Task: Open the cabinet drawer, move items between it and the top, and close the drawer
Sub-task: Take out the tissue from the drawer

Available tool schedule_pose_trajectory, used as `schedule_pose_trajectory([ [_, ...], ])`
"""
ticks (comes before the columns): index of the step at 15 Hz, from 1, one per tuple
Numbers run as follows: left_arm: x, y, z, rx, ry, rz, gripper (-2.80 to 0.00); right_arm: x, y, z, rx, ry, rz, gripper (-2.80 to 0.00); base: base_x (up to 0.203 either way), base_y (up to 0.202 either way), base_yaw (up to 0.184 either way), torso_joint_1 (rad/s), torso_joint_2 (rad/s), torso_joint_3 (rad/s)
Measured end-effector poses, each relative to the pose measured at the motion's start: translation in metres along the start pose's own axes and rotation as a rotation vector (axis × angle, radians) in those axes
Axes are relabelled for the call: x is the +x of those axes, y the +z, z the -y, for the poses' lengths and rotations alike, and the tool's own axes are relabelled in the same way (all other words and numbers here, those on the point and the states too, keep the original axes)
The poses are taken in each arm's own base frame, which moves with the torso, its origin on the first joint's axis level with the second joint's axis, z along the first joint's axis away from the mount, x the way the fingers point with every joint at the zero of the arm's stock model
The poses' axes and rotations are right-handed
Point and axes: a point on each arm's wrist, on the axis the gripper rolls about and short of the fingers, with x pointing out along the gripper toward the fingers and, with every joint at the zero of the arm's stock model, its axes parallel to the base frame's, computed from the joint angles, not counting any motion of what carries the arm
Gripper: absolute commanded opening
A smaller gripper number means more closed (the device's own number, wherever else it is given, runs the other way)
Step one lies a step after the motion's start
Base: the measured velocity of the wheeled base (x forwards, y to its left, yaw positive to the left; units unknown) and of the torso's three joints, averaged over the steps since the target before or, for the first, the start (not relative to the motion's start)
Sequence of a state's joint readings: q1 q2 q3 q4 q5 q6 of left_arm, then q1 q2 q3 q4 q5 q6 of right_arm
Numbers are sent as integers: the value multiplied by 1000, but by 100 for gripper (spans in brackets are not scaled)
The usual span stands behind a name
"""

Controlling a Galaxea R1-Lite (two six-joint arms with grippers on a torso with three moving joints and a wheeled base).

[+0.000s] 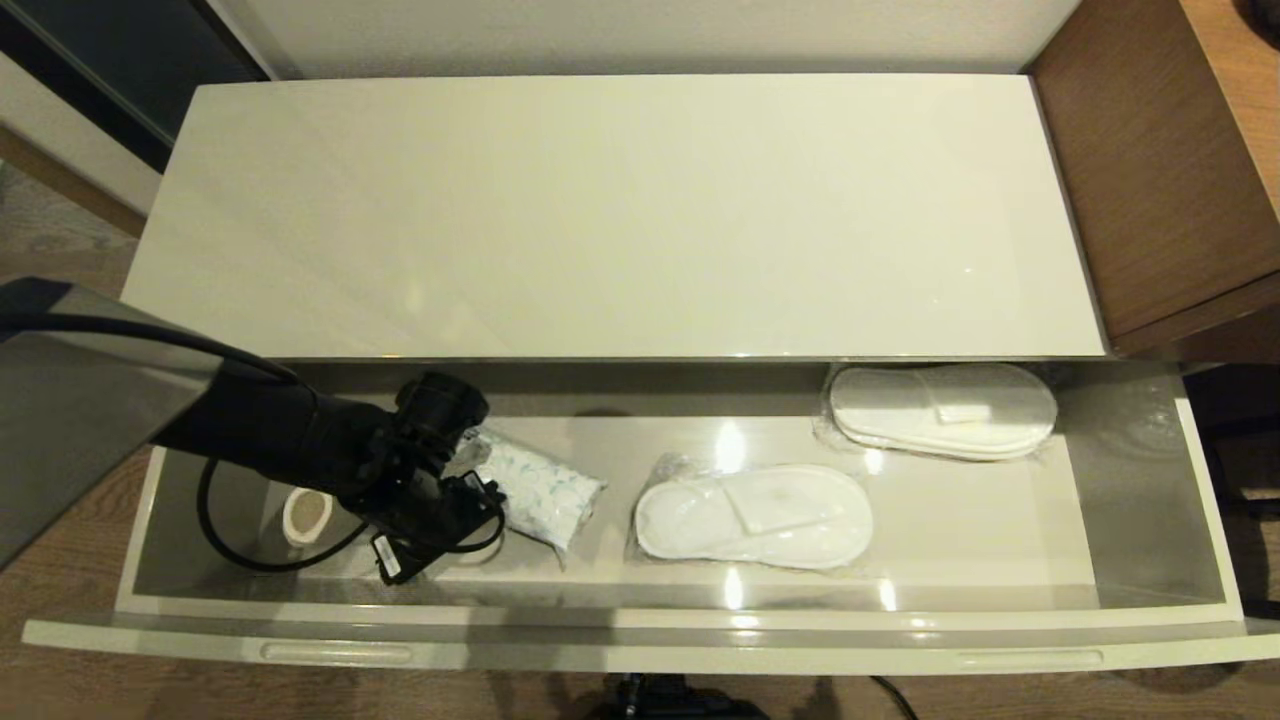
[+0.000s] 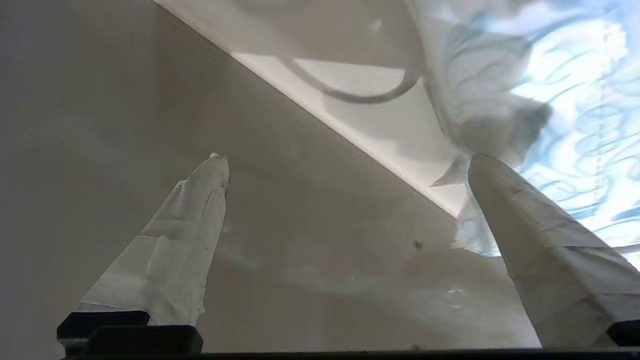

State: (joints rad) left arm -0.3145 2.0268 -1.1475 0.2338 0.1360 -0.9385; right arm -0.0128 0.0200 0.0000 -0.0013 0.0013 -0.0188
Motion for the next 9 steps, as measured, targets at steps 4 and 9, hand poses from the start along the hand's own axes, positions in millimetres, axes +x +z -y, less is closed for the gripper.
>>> schedule_pose_trajectory([
  [4, 0, 6, 0, -15, -12, 21, 0, 0, 0, 0, 1, 0, 0, -280, 0, 0, 0, 0, 0, 0],
  [9, -11, 22, 11, -29, -94, 88, 0, 0, 0, 0, -1, 1, 0, -280, 0, 0, 0, 0, 0, 0],
])
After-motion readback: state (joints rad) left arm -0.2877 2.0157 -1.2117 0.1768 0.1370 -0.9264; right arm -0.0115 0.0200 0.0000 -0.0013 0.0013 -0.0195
